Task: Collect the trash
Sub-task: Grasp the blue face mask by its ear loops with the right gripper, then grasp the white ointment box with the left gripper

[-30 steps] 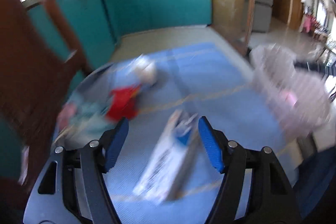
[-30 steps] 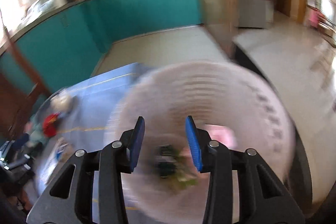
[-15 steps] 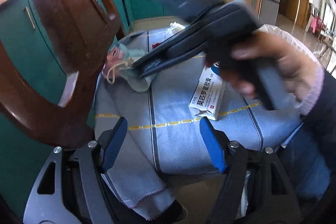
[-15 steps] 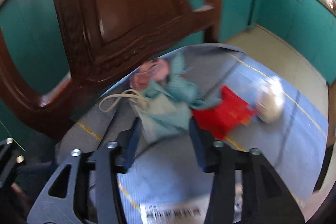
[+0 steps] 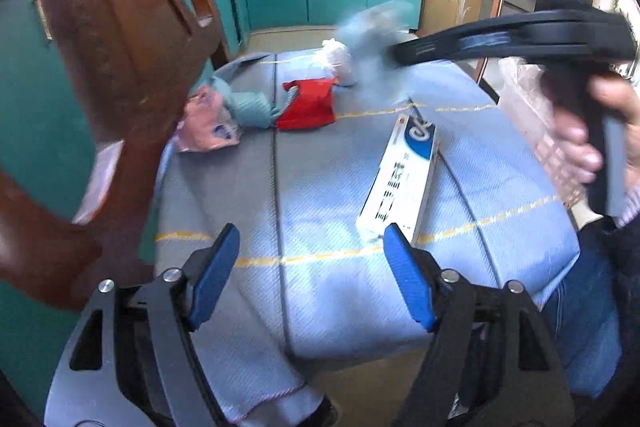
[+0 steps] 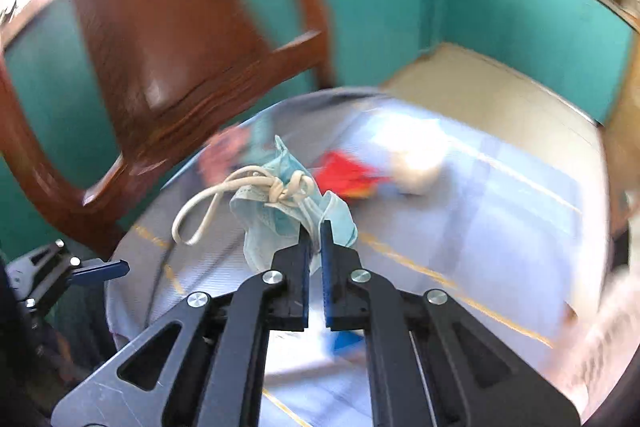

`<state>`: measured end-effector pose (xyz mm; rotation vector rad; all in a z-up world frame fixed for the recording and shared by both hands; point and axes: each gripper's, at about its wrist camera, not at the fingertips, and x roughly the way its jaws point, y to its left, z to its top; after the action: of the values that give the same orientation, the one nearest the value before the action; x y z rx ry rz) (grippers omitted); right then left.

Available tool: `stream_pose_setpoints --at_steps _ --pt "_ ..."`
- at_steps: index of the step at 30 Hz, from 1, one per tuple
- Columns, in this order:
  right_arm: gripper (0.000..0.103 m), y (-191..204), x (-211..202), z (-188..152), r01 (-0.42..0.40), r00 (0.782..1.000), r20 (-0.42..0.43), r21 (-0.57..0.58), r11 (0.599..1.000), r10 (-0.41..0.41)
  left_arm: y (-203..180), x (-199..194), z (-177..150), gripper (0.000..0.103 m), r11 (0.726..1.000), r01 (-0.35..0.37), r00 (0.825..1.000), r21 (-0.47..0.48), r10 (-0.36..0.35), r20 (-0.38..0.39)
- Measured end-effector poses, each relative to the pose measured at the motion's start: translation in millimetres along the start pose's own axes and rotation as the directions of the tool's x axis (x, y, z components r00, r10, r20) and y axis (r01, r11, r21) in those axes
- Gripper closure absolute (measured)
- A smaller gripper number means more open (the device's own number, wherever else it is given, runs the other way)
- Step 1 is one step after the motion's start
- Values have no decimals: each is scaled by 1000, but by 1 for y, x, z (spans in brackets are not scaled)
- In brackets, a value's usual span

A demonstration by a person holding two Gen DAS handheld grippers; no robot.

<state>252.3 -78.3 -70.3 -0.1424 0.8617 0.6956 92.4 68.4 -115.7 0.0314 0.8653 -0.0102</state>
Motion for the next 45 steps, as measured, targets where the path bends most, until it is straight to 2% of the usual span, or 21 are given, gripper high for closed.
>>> stream_pose_setpoints --at_steps 2,7,12,18,19,24,32,42,43,44,45 --pt "97 -29 -18 -14 76 997 10 71 995 -77 -3 13 6 22 1000 28 1000 -3 -28 -11" --pt "97 -63 -32 -44 167 986 -35 190 967 -164 -34 43 25 16 993 107 993 45 -104 -63" --pt "97 -58 -35 -52 195 981 -36 154 969 -192 -62 60 30 16 989 106 990 102 -96 -103" --pt "97 -54 -36 -55 195 981 -32 153 969 -193 -65 74 29 16 987 123 984 99 -109 -140" --pt "97 -53 -36 -56 196 981 -33 153 969 -194 -66 75 30 18 988 116 985 104 -101 -139" --pt "97 -50 -34 -58 201 980 -36 148 968 -198 -68 73 27 48 985 108 985 132 -88 -149" --pt "97 -48 -30 -62 226 974 -49 141 964 -221 -62 62 25 54 991 89 991 98 -78 -111" --pt "97 -41 -25 -64 247 968 -63 109 963 -241 -52 23 33 57 998 1 1000 62 -3 18" --pt "97 -40 -25 -65 248 968 -64 105 963 -242 -51 20 33 67 998 2 1000 61 -3 24" --pt "97 -40 -24 -65 248 968 -65 104 963 -242 -51 19 33 83 998 5 1000 60 -7 19" --pt "97 -39 -24 -65 248 968 -66 102 963 -243 -50 18 33 84 998 13 1000 56 -14 15"
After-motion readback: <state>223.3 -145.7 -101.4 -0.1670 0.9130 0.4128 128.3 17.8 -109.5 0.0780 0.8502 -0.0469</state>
